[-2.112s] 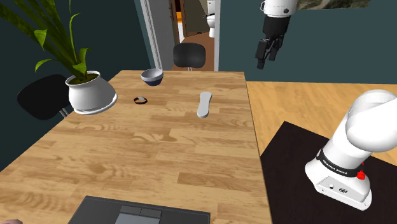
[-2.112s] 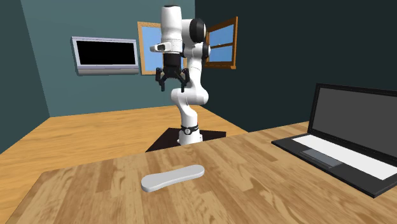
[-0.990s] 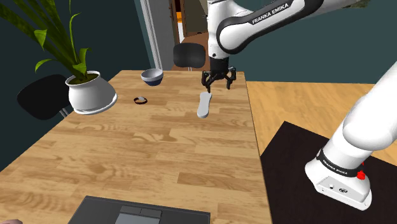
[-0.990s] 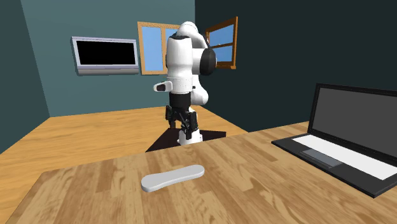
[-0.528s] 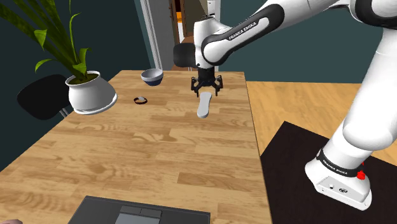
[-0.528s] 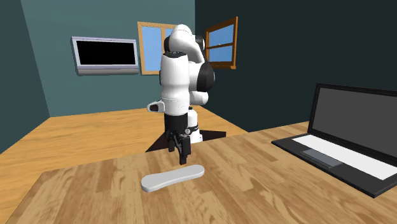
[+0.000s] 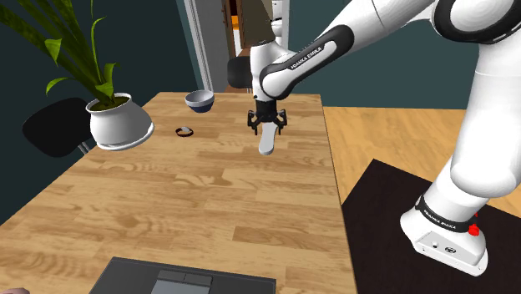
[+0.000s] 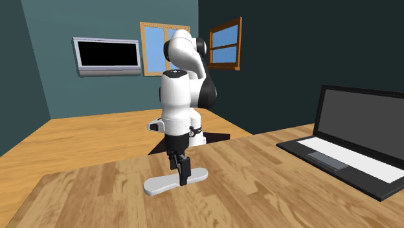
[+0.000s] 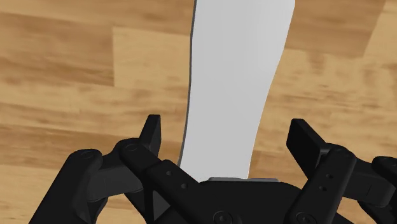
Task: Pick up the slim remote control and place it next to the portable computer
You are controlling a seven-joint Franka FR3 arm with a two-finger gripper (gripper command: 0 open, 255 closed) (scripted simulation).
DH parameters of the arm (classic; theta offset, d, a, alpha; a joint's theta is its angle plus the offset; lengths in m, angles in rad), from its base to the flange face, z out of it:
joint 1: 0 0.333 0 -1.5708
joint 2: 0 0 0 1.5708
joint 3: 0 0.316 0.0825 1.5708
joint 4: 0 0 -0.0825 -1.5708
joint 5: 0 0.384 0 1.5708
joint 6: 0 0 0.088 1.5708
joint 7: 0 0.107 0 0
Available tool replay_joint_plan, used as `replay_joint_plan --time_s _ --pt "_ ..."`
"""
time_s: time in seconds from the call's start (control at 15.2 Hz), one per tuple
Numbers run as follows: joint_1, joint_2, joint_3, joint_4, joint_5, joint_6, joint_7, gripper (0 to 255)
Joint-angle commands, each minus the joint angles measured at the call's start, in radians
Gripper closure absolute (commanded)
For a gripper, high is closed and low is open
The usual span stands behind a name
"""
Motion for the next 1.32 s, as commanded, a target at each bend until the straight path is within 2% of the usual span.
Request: replay_joint_plan --time_s 0.0,0.46,0.53,1.12,1.25 --pt "0.0 0.009 -0.002 -0.01 -0.004 0.019 0.002 0" --pt "0.0 0.009 -0.002 -0.01 -0.004 0.019 0.002 0" --pt "0.0 0.009 -0.002 -0.01 -0.004 0.019 0.002 255" --pt "0.0 0.009 -0.002 -0.01 -0.004 0.019 0.002 255" --pt "-0.001 -0.005 0.0 -0.001 0.002 -0.004 -0.002 255"
